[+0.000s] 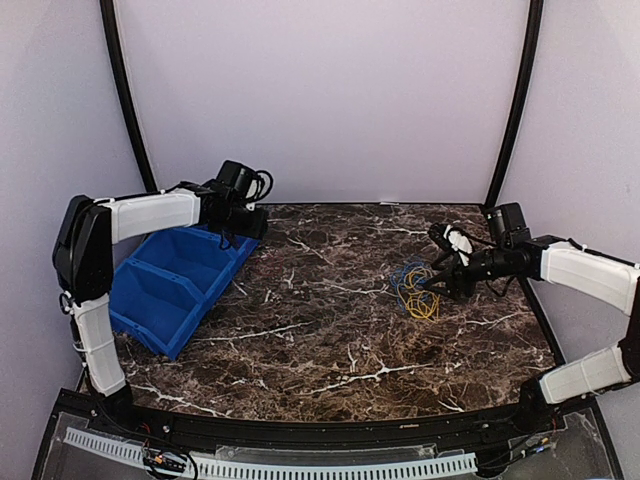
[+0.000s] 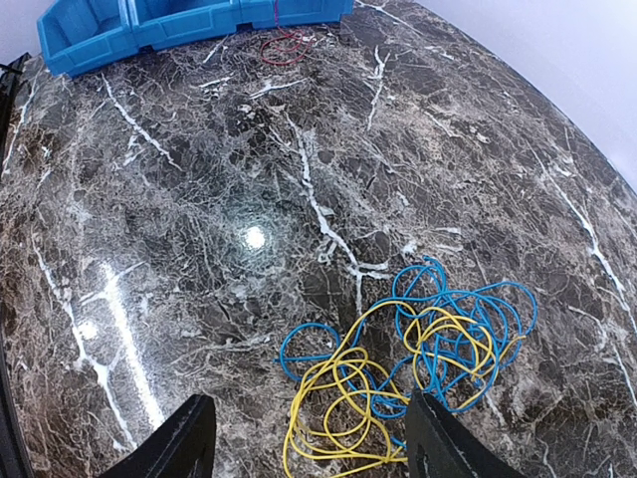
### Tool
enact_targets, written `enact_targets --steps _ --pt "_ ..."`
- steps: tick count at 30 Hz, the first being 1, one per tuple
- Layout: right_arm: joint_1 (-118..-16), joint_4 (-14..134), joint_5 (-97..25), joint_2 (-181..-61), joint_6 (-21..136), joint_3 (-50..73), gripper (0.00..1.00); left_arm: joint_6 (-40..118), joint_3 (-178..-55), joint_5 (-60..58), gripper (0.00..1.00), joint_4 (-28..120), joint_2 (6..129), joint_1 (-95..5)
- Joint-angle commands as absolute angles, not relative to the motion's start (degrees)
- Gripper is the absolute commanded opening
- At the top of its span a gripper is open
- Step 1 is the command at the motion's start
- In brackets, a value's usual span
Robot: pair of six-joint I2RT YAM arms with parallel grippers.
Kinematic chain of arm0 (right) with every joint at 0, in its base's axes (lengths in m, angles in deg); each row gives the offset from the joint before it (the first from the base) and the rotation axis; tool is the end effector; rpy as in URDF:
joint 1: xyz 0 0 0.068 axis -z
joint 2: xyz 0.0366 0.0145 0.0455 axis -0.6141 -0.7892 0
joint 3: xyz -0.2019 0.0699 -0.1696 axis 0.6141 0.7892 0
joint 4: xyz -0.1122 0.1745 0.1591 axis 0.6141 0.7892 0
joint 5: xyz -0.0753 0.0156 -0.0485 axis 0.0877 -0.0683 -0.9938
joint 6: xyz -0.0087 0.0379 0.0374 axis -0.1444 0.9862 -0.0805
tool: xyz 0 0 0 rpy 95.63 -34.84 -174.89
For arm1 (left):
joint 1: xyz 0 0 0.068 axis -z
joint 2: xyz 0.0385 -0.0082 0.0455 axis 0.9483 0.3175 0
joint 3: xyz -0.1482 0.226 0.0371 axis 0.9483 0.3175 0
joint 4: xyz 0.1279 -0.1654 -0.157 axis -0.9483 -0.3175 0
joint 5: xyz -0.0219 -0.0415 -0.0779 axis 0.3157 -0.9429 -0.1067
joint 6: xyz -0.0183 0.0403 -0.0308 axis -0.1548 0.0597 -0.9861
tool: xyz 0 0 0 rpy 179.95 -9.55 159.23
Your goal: Untangle the cables
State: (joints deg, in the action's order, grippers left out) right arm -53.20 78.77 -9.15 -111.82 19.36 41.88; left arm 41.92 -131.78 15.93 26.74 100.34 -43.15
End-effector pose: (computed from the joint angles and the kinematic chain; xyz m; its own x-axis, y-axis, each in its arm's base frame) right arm 0.2410 0.0869 0.2340 -0.2846 -0.5216 -0.8043 -0.8702 0.4926 -0.0115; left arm 0.3897 -0.2042 0.2659 -0.5888 0.1534 -0.7936 0.2828 0.9589 -0.0244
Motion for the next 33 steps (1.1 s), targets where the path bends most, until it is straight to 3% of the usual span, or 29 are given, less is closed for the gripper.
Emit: enact_targets --steps 1,9,15,25,27,30,33 --pt "-52.91 78.43 -8.92 -111.93 18.71 41.67 0.67 43.31 -132.42 24.81 0.51 23.1 104.27 -43.46" --pt "-52.86 79.52 -8.41 -113.51 18.06 41.18 0.67 45.41 -133.54 25.49 0.45 23.64 108.12 -43.51" --pt "-52.91 79.93 -8.36 -113.87 17.74 40.99 0.67 45.69 -133.91 26.37 0.22 23.84 108.41 -43.51" --pt "-52.91 80.12 -8.69 -114.16 17.66 41.08 0.67 46.99 -134.79 24.93 0.07 26.49 108.57 -43.45" --pt "-52.91 80.13 -8.8 -114.14 17.65 41.08 0.67 47.16 -135.32 24.62 0.09 26.24 108.74 -43.45" --pt "-52.91 80.14 -8.87 -114.12 17.66 41.08 0.67 47.65 -136.02 23.65 0.28 25.44 109.02 -43.5" --pt "-52.91 80.12 -8.98 -114.39 17.66 41.01 0.67 48.5 -135.94 23.55 0.36 25.31 109.6 -43.5"
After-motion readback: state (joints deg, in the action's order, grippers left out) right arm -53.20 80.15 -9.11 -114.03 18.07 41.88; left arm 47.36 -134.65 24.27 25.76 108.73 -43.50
